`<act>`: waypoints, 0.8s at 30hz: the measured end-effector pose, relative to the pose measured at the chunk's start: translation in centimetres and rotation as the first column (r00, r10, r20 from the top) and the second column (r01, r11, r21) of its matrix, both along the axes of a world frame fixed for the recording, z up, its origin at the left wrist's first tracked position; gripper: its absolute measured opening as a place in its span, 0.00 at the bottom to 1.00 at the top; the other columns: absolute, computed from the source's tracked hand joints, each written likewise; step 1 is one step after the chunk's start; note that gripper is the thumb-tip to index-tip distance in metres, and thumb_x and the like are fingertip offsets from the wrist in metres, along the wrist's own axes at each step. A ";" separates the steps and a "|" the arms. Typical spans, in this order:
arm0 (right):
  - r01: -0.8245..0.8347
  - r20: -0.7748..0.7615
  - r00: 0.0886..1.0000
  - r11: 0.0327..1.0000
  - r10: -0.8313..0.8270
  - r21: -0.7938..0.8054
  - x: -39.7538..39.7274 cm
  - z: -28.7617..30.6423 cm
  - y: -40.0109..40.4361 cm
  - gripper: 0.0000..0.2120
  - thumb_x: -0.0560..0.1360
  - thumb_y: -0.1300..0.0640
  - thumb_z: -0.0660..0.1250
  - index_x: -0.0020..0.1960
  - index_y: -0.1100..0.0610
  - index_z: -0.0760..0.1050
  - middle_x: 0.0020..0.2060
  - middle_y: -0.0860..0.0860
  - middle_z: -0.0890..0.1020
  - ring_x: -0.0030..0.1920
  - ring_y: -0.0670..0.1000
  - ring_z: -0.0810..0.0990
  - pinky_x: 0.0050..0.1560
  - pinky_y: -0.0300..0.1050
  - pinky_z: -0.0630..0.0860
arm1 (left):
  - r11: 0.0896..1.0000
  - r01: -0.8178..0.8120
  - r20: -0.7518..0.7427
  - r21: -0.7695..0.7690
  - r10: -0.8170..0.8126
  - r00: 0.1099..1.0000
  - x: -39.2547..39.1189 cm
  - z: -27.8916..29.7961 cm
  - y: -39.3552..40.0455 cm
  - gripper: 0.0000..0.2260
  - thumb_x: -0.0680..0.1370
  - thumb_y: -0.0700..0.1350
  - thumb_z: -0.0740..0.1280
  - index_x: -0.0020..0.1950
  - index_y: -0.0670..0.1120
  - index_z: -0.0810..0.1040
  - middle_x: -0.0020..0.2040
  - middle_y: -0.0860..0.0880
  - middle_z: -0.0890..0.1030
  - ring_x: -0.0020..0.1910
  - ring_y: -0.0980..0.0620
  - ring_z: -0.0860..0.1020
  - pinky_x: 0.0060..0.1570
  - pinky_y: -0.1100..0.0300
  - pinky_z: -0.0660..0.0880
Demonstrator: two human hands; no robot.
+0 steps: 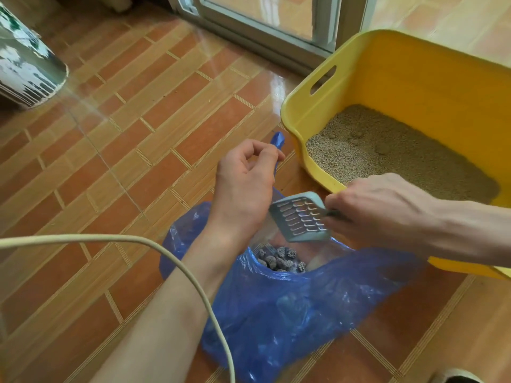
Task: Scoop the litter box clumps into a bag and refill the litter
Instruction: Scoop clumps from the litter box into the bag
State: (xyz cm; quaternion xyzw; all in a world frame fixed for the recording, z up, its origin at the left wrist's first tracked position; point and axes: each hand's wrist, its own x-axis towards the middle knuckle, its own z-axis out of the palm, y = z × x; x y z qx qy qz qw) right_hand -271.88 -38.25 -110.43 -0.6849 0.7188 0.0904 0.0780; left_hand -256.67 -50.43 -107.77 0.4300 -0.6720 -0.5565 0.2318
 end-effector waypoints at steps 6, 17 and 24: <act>0.223 0.405 0.879 0.968 -0.250 0.112 -6.0 2.8 2.9 0.21 0.75 0.31 0.54 0.44 0.44 0.78 0.30 0.46 0.78 0.29 0.47 0.75 0.29 0.47 0.71 | 1.000 -0.009 -0.018 0.030 0.010 1.000 -0.4 -0.3 -0.1 0.09 0.83 0.43 0.63 0.44 0.45 0.79 0.24 0.56 0.64 0.24 0.54 0.58 0.26 0.61 0.57; 0.642 0.031 0.767 0.764 -0.641 -0.073 -17.4 -2.2 4.9 0.18 0.82 0.42 0.59 0.55 0.54 0.79 0.33 0.52 0.79 0.31 0.52 0.76 0.28 0.42 0.72 | 0.999 -0.003 -0.026 0.044 0.004 1.000 -1.1 -1.0 0.1 0.10 0.83 0.44 0.63 0.46 0.43 0.80 0.25 0.55 0.64 0.24 0.53 0.58 0.26 0.62 0.56; 0.651 0.007 0.756 0.751 -0.654 -0.109 -18.3 -5.7 4.1 0.17 0.84 0.45 0.57 0.53 0.57 0.76 0.35 0.53 0.79 0.31 0.53 0.77 0.28 0.46 0.76 | 0.998 -0.018 -0.014 0.058 0.019 1.000 -1.4 -1.3 0.1 0.09 0.84 0.43 0.62 0.48 0.42 0.79 0.25 0.55 0.62 0.23 0.55 0.58 0.24 0.63 0.56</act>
